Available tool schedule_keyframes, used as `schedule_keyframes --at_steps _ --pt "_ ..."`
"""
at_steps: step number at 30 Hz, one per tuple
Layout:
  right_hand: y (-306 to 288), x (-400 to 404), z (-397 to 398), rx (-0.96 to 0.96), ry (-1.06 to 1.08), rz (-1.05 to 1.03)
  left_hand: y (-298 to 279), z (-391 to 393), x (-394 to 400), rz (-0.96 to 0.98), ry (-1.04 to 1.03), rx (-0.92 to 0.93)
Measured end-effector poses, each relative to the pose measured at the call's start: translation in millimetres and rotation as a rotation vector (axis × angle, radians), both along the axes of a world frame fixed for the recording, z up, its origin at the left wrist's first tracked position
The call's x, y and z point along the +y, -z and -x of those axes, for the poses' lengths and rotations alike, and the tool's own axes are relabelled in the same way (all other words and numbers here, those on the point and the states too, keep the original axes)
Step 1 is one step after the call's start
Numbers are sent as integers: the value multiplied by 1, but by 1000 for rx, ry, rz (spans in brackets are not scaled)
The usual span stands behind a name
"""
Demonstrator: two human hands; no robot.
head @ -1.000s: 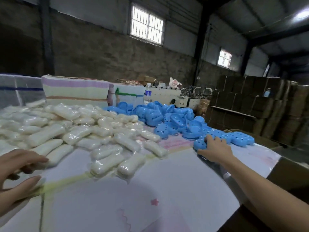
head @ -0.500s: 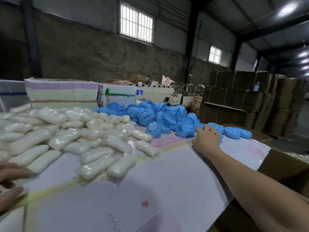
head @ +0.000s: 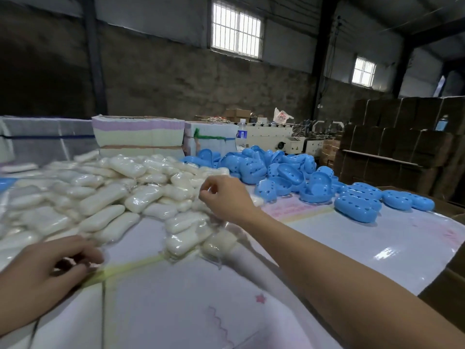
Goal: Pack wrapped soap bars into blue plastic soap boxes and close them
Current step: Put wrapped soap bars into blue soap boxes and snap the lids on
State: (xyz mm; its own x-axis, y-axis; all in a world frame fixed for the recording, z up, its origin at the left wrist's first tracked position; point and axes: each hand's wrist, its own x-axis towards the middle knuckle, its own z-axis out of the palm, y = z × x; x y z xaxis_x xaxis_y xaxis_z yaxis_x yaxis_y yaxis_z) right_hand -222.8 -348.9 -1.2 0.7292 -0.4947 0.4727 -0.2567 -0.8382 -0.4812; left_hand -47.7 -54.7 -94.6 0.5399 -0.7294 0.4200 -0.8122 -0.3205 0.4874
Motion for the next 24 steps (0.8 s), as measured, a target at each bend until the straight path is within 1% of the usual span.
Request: schedule_keyframes --at_steps 1,3,5,7,9,13,17,22,24 --pt "-1 18 -12 24 -69 -26 -18 19 -3 16 -19 24" --pt "-3 53 -34 75 -192 -33 -32 39 -5 86 -30 10" --pt "0 87 -54 86 -284 -29 -38 47 -5 128 -75 90" --pt "11 116 -69 56 -333 -77 -39 44 -4 136 -133 112" --pt "27 135 -73 5 -339 -94 -40 45 -4 158 -177 113" --pt "45 142 -71 -83 -399 -62 -40 40 -2 199 -254 144" --pt "46 146 -69 -28 -511 -30 -41 38 0 228 -272 152" --pt "46 147 -66 18 -636 19 -58 28 18 283 -432 43" --pt "49 149 -65 16 -678 56 -68 19 28 300 -479 48"
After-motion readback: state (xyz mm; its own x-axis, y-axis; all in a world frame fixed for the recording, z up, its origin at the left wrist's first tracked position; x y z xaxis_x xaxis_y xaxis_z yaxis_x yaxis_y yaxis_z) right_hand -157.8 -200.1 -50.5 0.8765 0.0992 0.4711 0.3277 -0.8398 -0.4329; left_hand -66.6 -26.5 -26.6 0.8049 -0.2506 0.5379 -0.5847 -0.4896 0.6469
